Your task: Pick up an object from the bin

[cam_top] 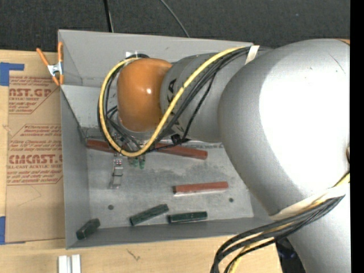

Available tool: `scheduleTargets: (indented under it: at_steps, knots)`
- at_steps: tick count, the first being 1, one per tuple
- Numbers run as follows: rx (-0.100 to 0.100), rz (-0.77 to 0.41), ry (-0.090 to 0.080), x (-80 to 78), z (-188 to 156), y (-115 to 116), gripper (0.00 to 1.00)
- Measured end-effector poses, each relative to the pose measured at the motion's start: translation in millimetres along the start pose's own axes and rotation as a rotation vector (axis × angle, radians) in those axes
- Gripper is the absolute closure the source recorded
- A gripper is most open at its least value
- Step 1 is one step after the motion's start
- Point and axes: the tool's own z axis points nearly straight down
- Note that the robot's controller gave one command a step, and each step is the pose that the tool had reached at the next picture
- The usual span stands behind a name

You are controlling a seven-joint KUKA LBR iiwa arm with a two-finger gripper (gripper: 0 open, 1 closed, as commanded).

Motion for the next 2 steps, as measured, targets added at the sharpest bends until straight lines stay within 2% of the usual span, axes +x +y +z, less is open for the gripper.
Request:
scheduleTargets:
  at_steps: [1,2]
  knots:
    - [0.000,0.011,-0.001,-0.3,-0.1,0.3,0.00]
    - [0.002,-0.008,0.002,12.7,-33.5,-22.9,0.00]
